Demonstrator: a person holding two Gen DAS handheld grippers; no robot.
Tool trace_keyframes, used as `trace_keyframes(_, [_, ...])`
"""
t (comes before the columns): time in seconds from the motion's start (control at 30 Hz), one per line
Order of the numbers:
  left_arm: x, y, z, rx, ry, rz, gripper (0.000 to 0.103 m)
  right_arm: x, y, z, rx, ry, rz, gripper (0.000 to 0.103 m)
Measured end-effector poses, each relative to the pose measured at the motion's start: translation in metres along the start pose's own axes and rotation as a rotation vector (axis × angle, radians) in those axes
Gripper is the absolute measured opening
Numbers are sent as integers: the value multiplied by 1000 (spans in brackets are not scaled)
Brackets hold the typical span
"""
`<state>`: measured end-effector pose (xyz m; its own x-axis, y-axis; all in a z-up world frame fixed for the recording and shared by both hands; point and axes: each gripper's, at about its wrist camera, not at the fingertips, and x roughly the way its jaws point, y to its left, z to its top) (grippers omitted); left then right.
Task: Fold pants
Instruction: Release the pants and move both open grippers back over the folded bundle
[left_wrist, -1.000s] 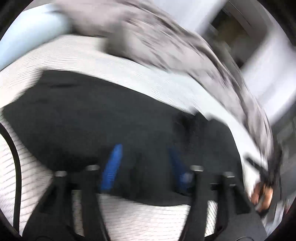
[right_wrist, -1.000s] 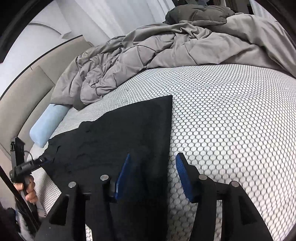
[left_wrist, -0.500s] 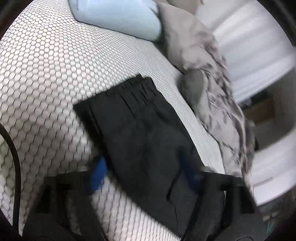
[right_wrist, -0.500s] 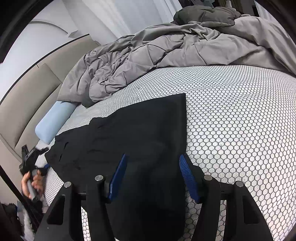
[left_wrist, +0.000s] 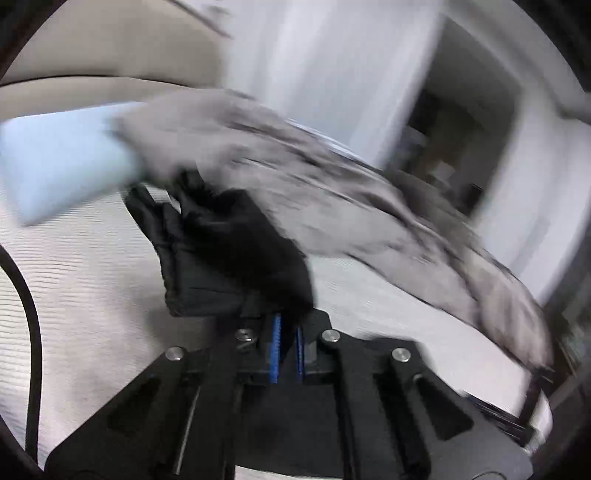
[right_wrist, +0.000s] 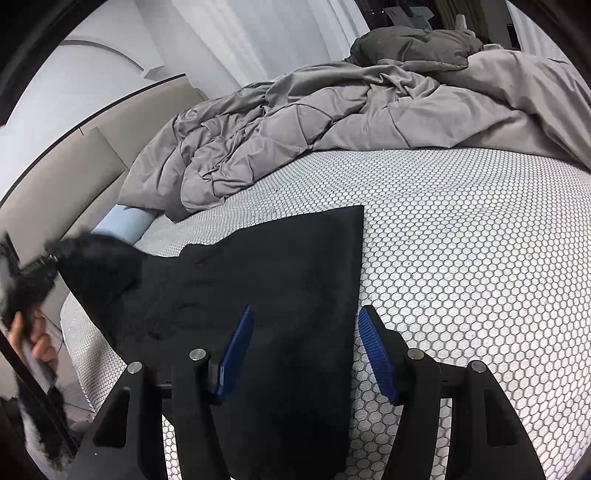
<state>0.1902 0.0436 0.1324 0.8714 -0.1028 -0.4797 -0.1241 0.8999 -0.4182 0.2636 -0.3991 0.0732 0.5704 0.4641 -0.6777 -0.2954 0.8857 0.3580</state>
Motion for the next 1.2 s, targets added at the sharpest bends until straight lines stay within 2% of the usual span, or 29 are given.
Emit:
trace_keyframes(0.03, [10,-24,-7,-2,64,-54,6,-2,-2,0,4,-4,-1,60])
trace_keyframes(0.1, [38,-63,-29,-7,206,-205,24,-4,-6,2,13,-15,-26,60])
trace_keyframes(0.13, [49,-75,-39,3,267,-278,49,-5,-8,2,18,-21,-38,60])
trace_keyframes(0.17, [71,-94,-59,32,398,-398,61,-6,-12,3,31,-29,-45,60])
trace_keyframes(0.2, [84,-105,-74,64,487,-430,61,-6,-16,3,41,-33,-51,60])
trace_keyframes(0.23, [90,-111,-87,85,550,-425,61,-6,-20,4,52,-34,-61,60])
trace_keyframes(0.27, [92,-114,-94,101,582,-426,61,-6,-23,4,61,-34,-68,60])
trace_keyframes(0.33, [85,-113,-99,118,593,-469,61,-5,-29,5,79,-30,-78,60])
trace_keyframes(0.4, [64,-103,-89,131,545,-494,61,-4,-31,7,91,-25,-65,61])
trace_keyframes(0.5, [42,-89,-72,140,485,-483,64,-1,-27,7,89,-11,-51,60])
trace_keyframes(0.53, [38,-79,-64,151,437,-469,70,1,-24,8,88,-7,-37,60])
trace_keyframes(0.57, [40,-68,-53,157,398,-448,77,4,-22,8,94,3,-5,60])
trace_keyframes(0.6, [32,-53,-50,158,357,-415,79,7,-20,8,104,12,28,60])
trace_keyframes(0.63, [37,-36,-43,136,313,-358,80,12,-17,8,124,31,97,60])
trace_keyframes(0.7, [55,-3,-44,84,292,-281,80,20,-12,5,158,67,199,60])
trace_keyframes(0.73, [69,8,-48,70,307,-235,80,25,-10,4,170,97,247,60])
trace_keyframes(0.77, [85,24,-53,66,347,-158,78,36,-7,1,190,153,327,60])
trace_keyframes(0.83, [105,46,-60,20,409,-99,73,52,-5,-3,224,232,395,60])
trace_keyframes(0.87, [111,59,-60,-30,424,-106,72,62,-7,-5,250,262,395,60])
trace_keyframes(0.93, [116,72,-57,-64,430,-103,72,74,-9,-6,265,286,374,60])
trace_keyframes(1.07, [121,81,-55,-23,451,-51,73,91,-12,-2,300,341,441,63])
trace_keyframes(1.2, [125,86,-59,-40,468,-61,72,101,-11,8,276,384,469,63])
